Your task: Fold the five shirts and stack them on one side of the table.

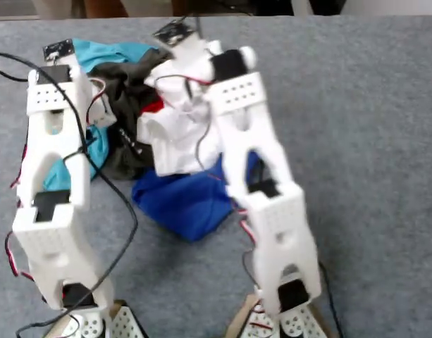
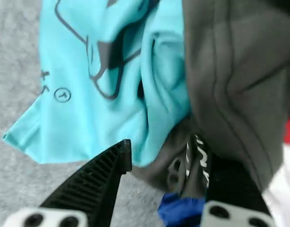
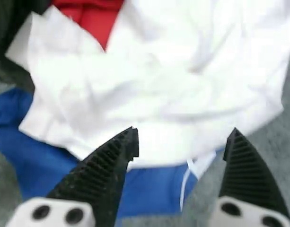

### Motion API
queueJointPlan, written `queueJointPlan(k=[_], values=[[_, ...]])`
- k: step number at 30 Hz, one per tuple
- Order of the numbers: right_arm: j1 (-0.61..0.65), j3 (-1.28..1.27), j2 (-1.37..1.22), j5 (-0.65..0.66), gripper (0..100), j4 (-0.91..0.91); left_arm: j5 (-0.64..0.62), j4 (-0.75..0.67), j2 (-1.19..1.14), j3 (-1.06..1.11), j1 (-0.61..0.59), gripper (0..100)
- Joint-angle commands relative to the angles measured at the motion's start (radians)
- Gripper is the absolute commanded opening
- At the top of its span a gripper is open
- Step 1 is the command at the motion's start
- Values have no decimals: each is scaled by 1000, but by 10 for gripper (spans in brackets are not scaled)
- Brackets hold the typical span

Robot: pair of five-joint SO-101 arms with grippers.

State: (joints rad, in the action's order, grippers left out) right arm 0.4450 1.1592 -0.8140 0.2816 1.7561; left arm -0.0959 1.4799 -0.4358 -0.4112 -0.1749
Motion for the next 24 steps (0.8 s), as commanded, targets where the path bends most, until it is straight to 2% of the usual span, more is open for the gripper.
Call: queueJointPlan(k=[1, 9, 11, 14, 16, 17, 20, 24], values=[[22, 214, -166, 9, 295, -34, -14, -34, -59, -109, 26, 275], [5, 302, -458, -44, 276, -189, -133, -138, -280, -147, 52, 254], [5, 303, -475, -40, 222, -199, -147, -173, -326, -147, 43, 167], [-8, 303, -483, -38, 90, -201, -114, -203, -366, -150, 25, 7], [-36, 303, -478, -40, 19, -206, -109, -196, -372, -169, 12, 36], [-51, 308, -475, -44, 7, -209, -106, -196, -372, -178, 0, 19], [-99, 354, -452, -44, 5, -175, -61, -163, -371, -204, -66, 18], [-150, 421, -412, -44, 5, -80, -48, -63, -367, -341, -186, 18]])
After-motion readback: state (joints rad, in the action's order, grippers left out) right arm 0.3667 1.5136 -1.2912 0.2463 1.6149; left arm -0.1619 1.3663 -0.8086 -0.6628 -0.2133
